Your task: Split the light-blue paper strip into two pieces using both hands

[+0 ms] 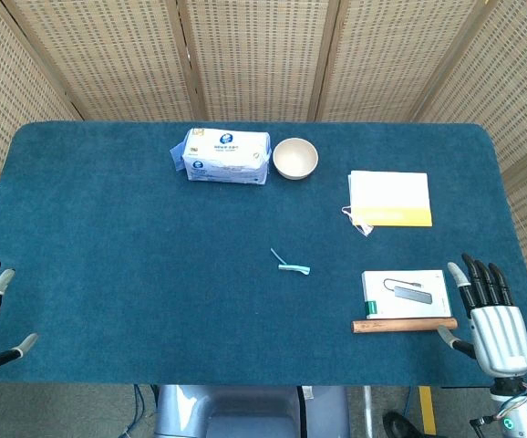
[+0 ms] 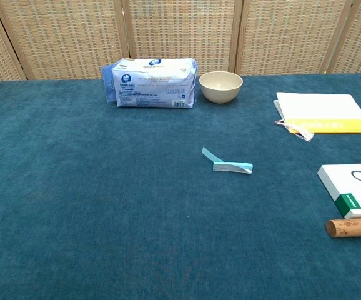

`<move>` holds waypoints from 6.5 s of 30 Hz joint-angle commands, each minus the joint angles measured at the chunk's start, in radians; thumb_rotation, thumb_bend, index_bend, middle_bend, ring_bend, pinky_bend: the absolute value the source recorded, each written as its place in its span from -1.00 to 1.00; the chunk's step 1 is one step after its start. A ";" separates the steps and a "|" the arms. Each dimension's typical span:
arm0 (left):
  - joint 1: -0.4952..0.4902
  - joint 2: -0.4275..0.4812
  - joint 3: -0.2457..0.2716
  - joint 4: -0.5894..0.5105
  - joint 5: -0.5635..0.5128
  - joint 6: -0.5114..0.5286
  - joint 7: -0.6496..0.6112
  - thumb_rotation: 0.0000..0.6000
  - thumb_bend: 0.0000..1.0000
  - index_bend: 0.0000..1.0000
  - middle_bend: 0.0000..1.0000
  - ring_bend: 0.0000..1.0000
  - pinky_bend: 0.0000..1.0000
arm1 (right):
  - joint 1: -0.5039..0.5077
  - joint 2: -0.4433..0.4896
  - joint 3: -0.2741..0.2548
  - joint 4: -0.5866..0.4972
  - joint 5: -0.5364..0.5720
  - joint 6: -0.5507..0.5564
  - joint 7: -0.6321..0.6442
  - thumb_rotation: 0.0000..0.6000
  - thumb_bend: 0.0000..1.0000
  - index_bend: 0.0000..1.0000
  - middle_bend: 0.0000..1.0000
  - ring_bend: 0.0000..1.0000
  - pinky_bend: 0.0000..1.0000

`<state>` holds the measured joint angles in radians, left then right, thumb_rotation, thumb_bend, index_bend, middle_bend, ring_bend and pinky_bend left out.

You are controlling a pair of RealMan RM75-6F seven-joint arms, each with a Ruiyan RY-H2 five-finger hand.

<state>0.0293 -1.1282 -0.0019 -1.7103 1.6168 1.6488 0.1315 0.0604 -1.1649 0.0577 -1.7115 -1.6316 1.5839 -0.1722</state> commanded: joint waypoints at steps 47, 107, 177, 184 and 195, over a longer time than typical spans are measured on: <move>-0.060 0.002 -0.061 -0.003 -0.180 -0.140 0.008 1.00 -1.00 -1.00 -1.00 -1.00 -1.00 | 0.693 -0.683 0.280 0.323 0.758 -0.565 -0.655 1.00 -0.38 -0.19 -1.00 -1.00 -1.00; -0.191 0.035 -0.140 0.000 -0.221 -0.256 0.038 1.00 -1.00 -1.00 -0.96 -0.87 -0.96 | 0.734 -0.597 0.219 0.287 0.560 -0.470 -0.428 1.00 -0.09 0.38 -1.00 -1.00 -1.00; -0.859 -0.463 -0.229 0.385 -0.214 -0.639 -0.043 1.00 -0.22 0.33 0.84 0.99 0.90 | 0.943 -0.605 0.332 0.115 0.916 -0.383 -0.643 1.00 0.03 0.38 -1.00 -1.00 -1.00; -0.866 -0.471 -0.232 0.382 -0.230 -0.634 -0.013 1.00 -0.04 0.44 0.85 0.99 0.90 | 0.944 -0.594 0.329 0.104 0.913 -0.378 -0.636 1.00 0.03 0.38 -1.00 -1.00 -1.00; -0.819 -0.438 -0.195 0.440 -0.228 -0.598 -0.062 1.00 0.21 0.56 0.86 0.99 0.90 | 0.925 -0.567 0.298 0.153 0.895 -0.398 -0.594 1.00 0.03 0.38 -1.00 -1.00 -1.00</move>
<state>-0.8016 -1.5770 -0.2062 -1.2885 1.3854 1.0428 0.0883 0.9907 -1.7372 0.3609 -1.5648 -0.7337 1.1923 -0.7757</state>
